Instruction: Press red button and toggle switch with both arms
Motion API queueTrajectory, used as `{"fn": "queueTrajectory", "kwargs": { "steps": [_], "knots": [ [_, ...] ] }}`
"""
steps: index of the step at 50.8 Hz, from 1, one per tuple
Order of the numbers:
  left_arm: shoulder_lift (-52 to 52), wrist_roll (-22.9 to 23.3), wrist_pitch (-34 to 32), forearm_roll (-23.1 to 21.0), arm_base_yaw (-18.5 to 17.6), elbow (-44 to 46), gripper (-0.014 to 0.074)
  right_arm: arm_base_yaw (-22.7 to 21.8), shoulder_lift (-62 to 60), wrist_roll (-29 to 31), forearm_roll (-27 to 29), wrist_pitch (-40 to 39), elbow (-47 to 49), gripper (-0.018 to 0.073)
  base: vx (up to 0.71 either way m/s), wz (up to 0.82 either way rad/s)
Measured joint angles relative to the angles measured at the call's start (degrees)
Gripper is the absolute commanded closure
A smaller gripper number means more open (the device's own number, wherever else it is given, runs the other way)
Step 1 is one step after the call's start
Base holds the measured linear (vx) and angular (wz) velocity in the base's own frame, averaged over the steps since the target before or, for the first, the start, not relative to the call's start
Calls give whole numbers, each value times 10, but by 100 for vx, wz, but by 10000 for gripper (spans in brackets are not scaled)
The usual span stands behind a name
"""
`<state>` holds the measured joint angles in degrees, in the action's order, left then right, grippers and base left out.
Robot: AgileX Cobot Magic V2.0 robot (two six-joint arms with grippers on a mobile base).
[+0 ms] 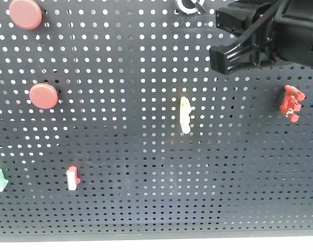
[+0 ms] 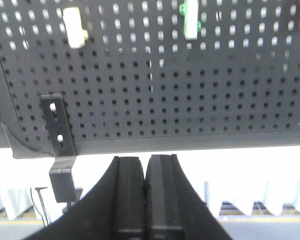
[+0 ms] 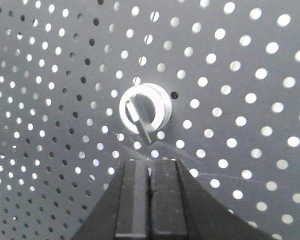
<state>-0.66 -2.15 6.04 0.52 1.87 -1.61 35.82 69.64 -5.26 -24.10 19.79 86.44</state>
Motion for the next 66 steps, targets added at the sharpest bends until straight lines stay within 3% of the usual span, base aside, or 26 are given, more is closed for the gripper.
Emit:
{"fn": "queueTrajectory", "kwargs": {
  "steps": [24,31,38,44,54,59,66],
  "knots": [
    [0,0,5,0,0,0,594,0,-1,0,0,2,-2,559,0,0],
    [0,0,5,0,0,0,594,-8,-35,1,2,-1,-54,559,0,0],
    [0,0,6,0,0,0,594,-72,-133,-22,47,-17,-184,559,0,0],
    [0,0,6,0,0,0,594,-163,-253,-48,91,-47,-329,559,0,0],
    [0,0,6,-1,0,0,594,-297,-454,-65,119,-79,-562,559,0,0],
    [0,0,6,-1,0,0,594,-332,-537,-66,123,-82,-661,559,0,0],
    [0,0,6,-1,0,0,594,-345,-644,-67,126,-102,-806,559,0,0]
  ]
}}
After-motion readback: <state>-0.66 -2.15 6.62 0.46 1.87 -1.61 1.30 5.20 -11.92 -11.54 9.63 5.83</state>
